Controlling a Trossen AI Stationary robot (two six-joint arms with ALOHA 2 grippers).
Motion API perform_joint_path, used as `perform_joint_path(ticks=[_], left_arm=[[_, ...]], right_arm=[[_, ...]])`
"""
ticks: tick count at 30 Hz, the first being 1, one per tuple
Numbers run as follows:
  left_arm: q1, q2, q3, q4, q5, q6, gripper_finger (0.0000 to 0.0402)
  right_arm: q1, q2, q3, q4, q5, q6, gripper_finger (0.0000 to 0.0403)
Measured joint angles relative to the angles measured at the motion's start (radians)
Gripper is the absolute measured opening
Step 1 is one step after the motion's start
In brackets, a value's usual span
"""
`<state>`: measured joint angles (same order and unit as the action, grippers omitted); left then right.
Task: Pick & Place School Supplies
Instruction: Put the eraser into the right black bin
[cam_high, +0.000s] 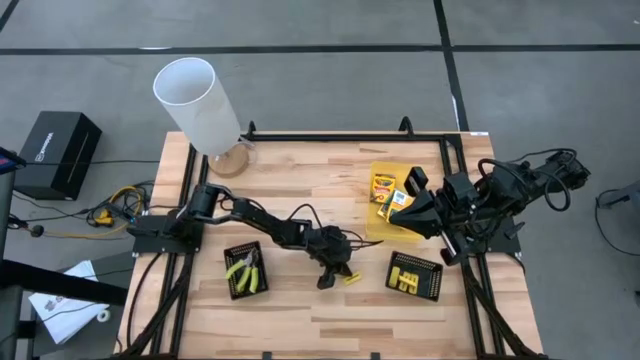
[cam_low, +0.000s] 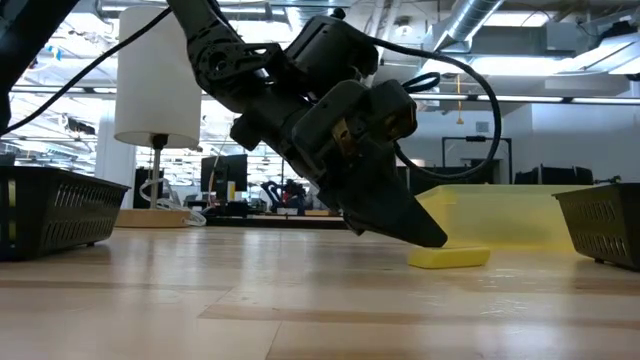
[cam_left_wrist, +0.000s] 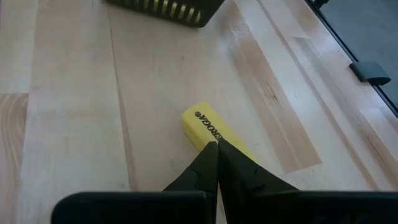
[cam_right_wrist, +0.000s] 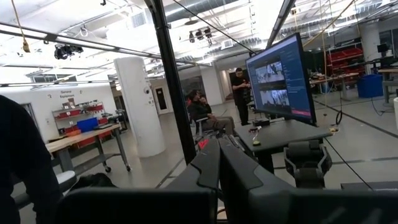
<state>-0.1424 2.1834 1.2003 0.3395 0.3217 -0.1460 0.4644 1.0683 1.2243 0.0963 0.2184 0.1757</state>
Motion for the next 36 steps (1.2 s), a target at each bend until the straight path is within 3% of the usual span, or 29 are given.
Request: perform_joint_path(ticks=[19, 36], left_arm=[[0.020, 0.052, 0.001, -0.002, 0.053, -0.038, 0.0001], [0.042, 0.050, 0.002, -0.071, 0.028, 0.022, 0.0001]], right_arm=[[0.000, 0.000, 0.000, -0.006, -0.007, 0.008, 0.0000], [0.000, 0.000, 0.000, -0.015, -0.008, 0.008, 0.0000]])
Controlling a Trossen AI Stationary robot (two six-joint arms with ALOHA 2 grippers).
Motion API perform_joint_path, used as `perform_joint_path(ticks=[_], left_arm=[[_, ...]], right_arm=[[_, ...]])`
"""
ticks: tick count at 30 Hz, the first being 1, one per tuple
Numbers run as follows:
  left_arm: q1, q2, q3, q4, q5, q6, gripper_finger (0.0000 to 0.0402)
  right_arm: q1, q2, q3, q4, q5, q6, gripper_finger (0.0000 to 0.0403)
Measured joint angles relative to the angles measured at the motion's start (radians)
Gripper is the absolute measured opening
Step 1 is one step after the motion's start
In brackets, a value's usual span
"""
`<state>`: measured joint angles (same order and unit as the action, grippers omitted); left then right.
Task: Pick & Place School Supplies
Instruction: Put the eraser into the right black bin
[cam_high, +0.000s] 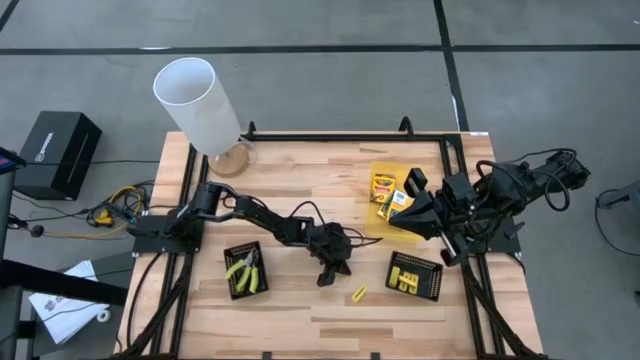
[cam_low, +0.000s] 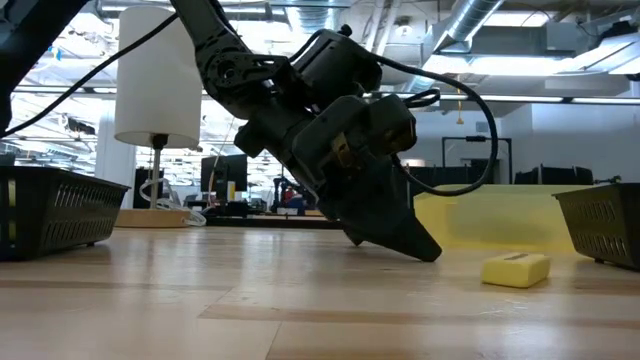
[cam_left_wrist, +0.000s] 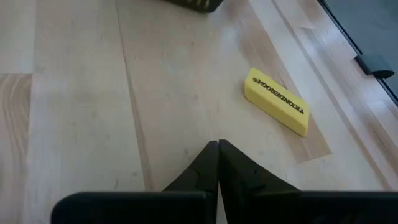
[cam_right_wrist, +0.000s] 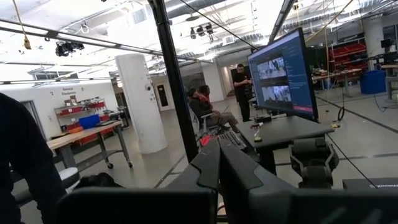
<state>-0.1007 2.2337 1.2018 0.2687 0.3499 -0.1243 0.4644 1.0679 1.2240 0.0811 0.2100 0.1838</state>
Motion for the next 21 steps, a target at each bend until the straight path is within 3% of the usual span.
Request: perform_joint_path(ticks=[9, 21], left_arm=[[0.012, -0.046, -0.007, 0.000, 0.026, -0.021, 0.0001], [-0.108, -0.100, 0.058, 0.041, 0.012, -0.018, 0.0001]], right_arm=[[0.000, 0.000, 0.000, -0.003, -0.003, 0.000, 0.0000], [0.000, 0.000, 0.000, -0.023, -0.007, -0.009, 0.0000]])
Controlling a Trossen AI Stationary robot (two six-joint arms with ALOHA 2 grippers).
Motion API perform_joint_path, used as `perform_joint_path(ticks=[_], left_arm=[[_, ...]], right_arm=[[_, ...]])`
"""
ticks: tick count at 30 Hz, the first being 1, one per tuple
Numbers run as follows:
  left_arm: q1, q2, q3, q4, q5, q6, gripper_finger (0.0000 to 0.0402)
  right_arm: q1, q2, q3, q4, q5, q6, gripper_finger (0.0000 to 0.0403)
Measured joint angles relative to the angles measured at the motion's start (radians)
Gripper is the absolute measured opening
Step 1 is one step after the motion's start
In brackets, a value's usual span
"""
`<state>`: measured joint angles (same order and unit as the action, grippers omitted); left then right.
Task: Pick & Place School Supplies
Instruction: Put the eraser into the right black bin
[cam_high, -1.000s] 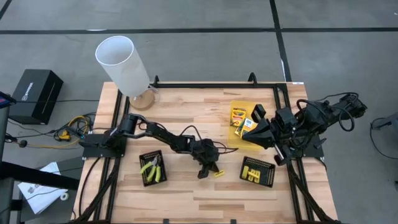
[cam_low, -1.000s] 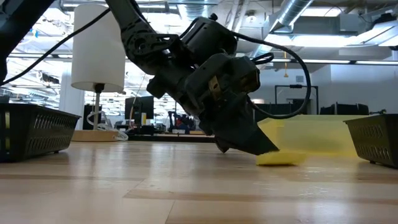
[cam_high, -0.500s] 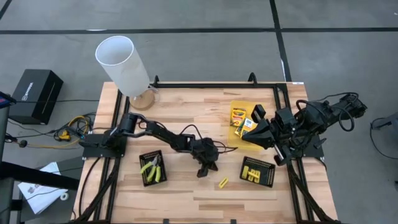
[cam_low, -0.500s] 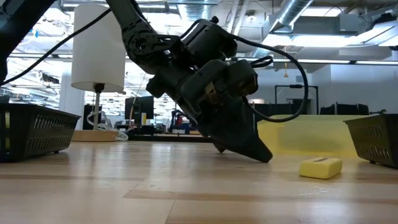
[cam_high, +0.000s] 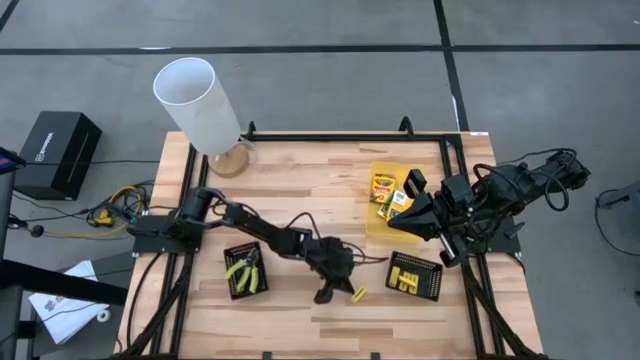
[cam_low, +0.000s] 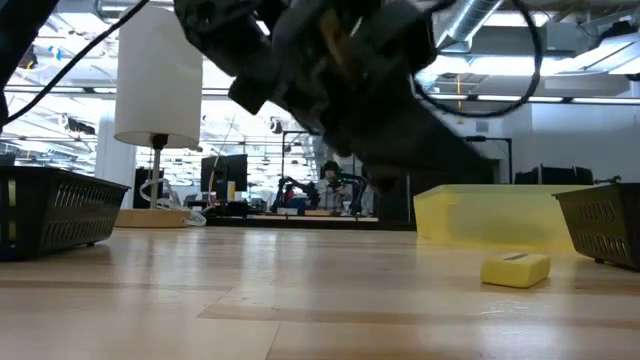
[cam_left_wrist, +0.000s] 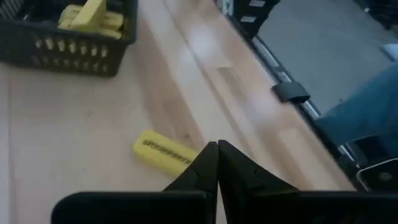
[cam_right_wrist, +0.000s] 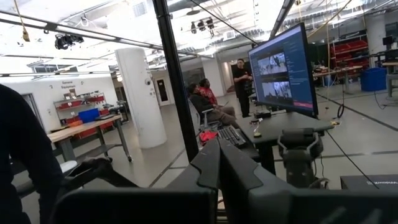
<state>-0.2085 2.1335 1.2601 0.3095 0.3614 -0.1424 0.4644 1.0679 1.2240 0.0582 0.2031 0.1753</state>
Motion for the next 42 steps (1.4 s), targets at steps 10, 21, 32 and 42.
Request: perform_joint_path(ticks=[10, 21, 32, 42], left_arm=[[0.005, 0.035, 0.015, 0.000, -0.023, -0.027, 0.0001], [0.000, 0.046, 0.068, 0.001, -0.021, -0.020, 0.0001], [-0.013, 0.151, 0.118, 0.006, 0.011, -0.058, 0.0001], [-0.012, 0.193, 0.149, -0.029, 0.051, -0.057, 0.0001]], right_arm=[[0.000, 0.000, 0.000, 0.005, 0.000, 0.000, 0.0000], [0.000, 0.000, 0.000, 0.006, 0.000, 0.000, 0.0000], [0.000, 0.000, 0.000, 0.005, 0.000, 0.001, 0.0000], [0.000, 0.000, 0.000, -0.003, 0.000, 0.008, 0.0000]])
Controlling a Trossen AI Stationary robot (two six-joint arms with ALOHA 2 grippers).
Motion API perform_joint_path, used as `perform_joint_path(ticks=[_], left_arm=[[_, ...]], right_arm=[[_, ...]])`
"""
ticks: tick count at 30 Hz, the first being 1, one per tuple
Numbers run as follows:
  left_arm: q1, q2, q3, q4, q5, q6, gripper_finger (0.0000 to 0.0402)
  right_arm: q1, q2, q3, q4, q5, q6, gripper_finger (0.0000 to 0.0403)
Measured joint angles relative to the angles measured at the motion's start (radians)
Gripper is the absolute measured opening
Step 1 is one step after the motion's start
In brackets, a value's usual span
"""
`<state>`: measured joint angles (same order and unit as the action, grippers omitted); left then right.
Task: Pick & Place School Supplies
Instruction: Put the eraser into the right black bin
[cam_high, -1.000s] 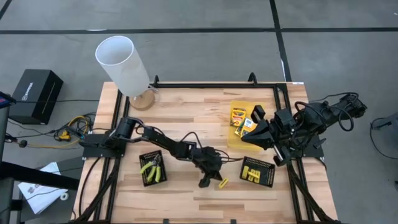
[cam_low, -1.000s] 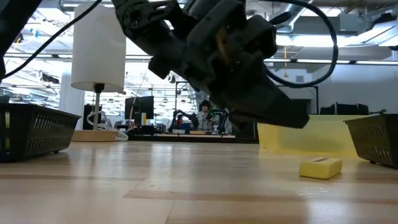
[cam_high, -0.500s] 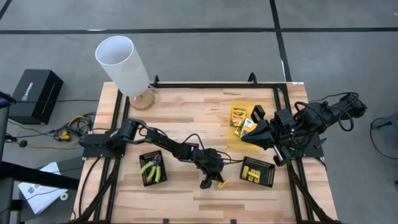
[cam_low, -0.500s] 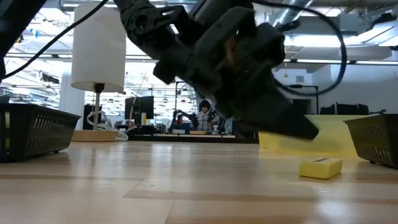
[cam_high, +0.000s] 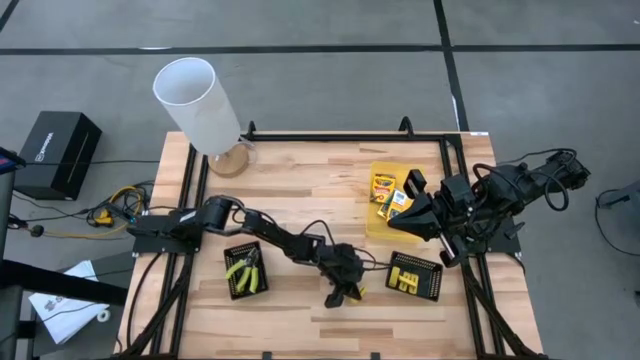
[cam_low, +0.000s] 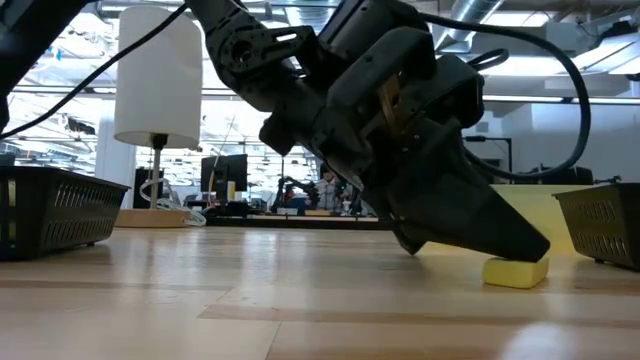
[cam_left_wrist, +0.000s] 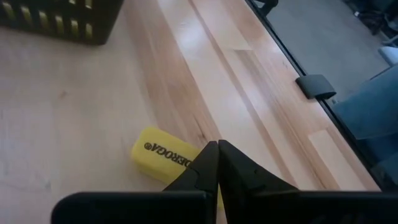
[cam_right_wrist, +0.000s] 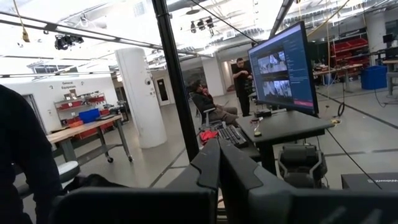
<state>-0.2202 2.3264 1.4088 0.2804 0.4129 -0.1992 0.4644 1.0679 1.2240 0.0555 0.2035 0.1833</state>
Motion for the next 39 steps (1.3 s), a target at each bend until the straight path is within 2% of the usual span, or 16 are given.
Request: perform_joint_path(ticks=[13, 25, 39], left_arm=[[0.060, -0.032, -0.007, -0.064, 0.014, 0.004, 0.0001], [0.051, -0.040, -0.064, -0.067, 0.001, 0.040, 0.0001], [0.059, -0.038, -0.067, -0.069, 0.014, 0.042, 0.0001]], right_arm=[[0.000, 0.000, 0.000, -0.013, 0.000, 0.000, 0.0000], [0.000, 0.000, 0.000, -0.013, -0.001, 0.000, 0.0000], [0.000, 0.000, 0.000, -0.012, -0.021, 0.001, 0.0000]])
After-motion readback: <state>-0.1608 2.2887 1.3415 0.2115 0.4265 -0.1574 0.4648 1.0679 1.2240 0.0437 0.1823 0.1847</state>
